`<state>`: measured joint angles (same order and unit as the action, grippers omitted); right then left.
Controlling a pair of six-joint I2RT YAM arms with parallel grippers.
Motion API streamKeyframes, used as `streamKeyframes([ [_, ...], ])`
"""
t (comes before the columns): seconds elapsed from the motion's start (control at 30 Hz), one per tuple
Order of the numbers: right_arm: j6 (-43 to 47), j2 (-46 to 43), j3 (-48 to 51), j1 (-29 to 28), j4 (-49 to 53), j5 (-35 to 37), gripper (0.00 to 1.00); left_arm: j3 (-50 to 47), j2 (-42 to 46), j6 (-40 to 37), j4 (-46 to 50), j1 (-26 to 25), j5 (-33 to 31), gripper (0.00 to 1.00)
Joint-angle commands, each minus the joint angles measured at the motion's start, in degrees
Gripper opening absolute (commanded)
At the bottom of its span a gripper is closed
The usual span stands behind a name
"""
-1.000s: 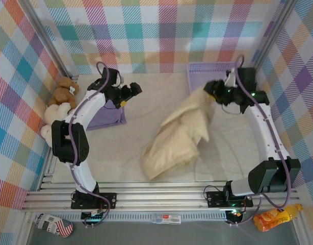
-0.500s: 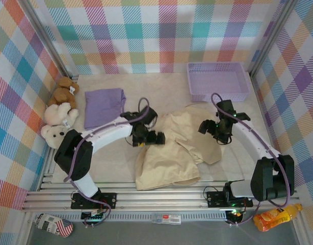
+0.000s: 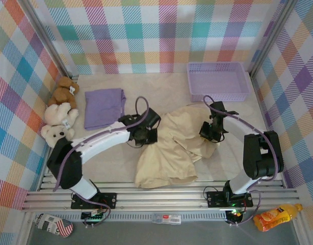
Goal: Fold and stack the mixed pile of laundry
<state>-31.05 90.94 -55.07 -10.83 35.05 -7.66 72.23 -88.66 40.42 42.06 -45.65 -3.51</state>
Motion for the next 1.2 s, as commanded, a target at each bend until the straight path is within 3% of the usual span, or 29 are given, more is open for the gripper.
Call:
streamKeyframes([
  [0.0, -1.39, -2.82, -4.08, -2.42, -1.11, -7.13, 0.0, 10.07, 7.73, -2.87, -0.84, 2.48, -9.4, 0.0],
  [0.17, -4.62, -9.13, -10.28, -8.14, 0.78, -7.29, 0.0, 23.34, 5.27, -8.62, -0.31, 10.5, -7.23, 0.0],
  [0.33, -6.3, -15.17, -12.06, -13.43, 2.08, -11.08, 0.0, 41.78, -4.9, -17.16, 3.97, 11.99, -3.69, 0.0],
  [0.47, -6.32, -17.31, -9.71, -23.95, -1.2, -19.14, 0.0, 59.08, -17.53, -19.16, 8.29, 11.99, 3.81, 0.0],
  [0.5, -5.9, -17.67, -9.71, -25.74, -1.46, -19.78, 0.05, 62.48, -20.69, -19.19, 9.08, 12.05, 4.98, 0.0],
  [0.53, -5.51, -18.28, -9.55, -26.92, -1.91, -19.62, 0.17, 66.09, -23.91, -19.4, 9.68, 11.99, 5.42, 0.0],
  [0.57, -5.42, -19.12, -9.0, -27.14, -2.66, -18.5, 0.43, 69.12, -27.0, -19.2, 10.39, 12.06, 4.88, 0.0],
  [0.63, -4.91, -19.98, -8.93, -26.94, -1.62, -13.21, 0.78, 75.38, -32.6, -19.65, 11.49, 12.29, 4.05, 0.0],
  [0.67, -3.93, -20.09, -9.23, -26.6, -0.93, -11.2, 0.92, 78.18, -35.41, -19.68, 12.36, 12.82, 3.01, 0.2],
  [0.73, -1.97, -19.63, -9.97, -25.52, 0.34, -8.4, 0.98, 82.54, -40.23, -17.25, 14.95, 14.58, 1.68, 0.98],
  [0.77, -1.06, -19.18, -10.52, -24.74, 2.19, -5.86, 0.99, 83.98, -41.91, -15.3, 17.27, 15.86, 1.81, 1.0],
  [0.87, 0.19, -17.98, -10.13, -22.04, 5.94, 1.39, 1.0, 83.06, -42.14, -13.72, 22.25, 17.86, 2.75, 1.0],
  [0.97, 1.42, -15.86, -6.67, -20.47, 5.13, 1.6, 0.98, 74.41, -36.9, -16.53, 23.85, 17.69, 0.86, 1.0],
  [1.17, -0.56, -8.86, -1.18, -20.38, 1.31, 1.87, 0.97, 30.32, -12.17, -13.79, 11.72, 15.08, 3.55, 0.99],
])
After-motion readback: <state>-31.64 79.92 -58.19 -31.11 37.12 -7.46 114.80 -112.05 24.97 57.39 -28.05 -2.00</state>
